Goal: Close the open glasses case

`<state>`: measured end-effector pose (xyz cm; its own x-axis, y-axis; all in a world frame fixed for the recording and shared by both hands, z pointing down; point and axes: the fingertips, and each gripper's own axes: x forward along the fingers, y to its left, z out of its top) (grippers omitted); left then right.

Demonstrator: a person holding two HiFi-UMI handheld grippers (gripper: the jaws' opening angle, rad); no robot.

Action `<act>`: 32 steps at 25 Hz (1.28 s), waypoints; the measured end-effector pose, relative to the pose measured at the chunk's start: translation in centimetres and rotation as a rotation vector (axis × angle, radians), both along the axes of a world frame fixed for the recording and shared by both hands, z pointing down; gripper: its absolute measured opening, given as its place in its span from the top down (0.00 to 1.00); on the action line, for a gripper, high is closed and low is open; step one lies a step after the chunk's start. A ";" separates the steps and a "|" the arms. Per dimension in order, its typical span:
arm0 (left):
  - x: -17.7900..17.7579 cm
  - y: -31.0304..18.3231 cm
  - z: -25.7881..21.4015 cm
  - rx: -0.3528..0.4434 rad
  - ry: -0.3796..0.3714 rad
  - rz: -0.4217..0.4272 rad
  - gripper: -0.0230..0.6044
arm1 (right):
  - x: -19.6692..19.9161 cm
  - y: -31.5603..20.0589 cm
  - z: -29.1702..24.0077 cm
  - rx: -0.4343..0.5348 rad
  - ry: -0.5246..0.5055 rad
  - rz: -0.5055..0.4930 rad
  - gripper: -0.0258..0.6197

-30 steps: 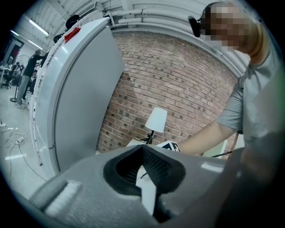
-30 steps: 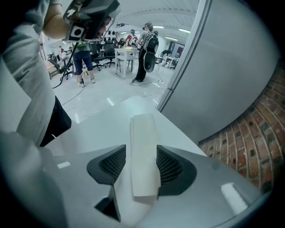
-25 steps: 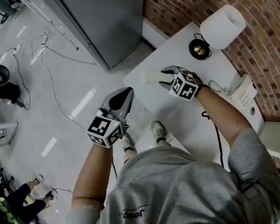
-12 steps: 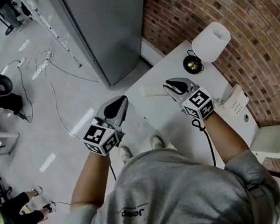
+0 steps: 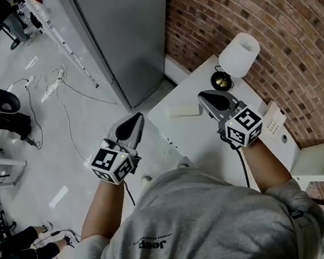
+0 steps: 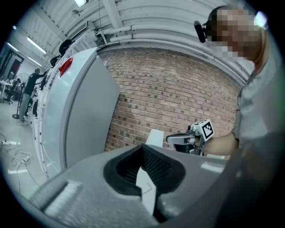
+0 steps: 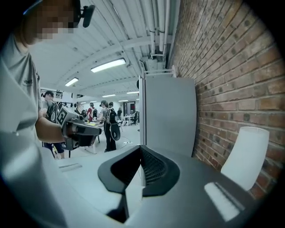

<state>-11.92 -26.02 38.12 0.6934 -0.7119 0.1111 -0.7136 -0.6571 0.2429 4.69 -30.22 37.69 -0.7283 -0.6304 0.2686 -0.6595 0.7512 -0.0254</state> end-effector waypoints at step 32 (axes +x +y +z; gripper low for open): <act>-1.7 2.1 -4.6 0.062 0.003 -0.046 0.97 | -0.3 1.5 -4.7 0.049 -0.111 0.010 0.95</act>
<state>-13.67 -23.95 33.51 0.6602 -0.7484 0.0638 -0.7426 -0.6377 0.2044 4.43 -28.76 32.99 -0.7454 -0.6482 0.1553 -0.6623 0.7467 -0.0621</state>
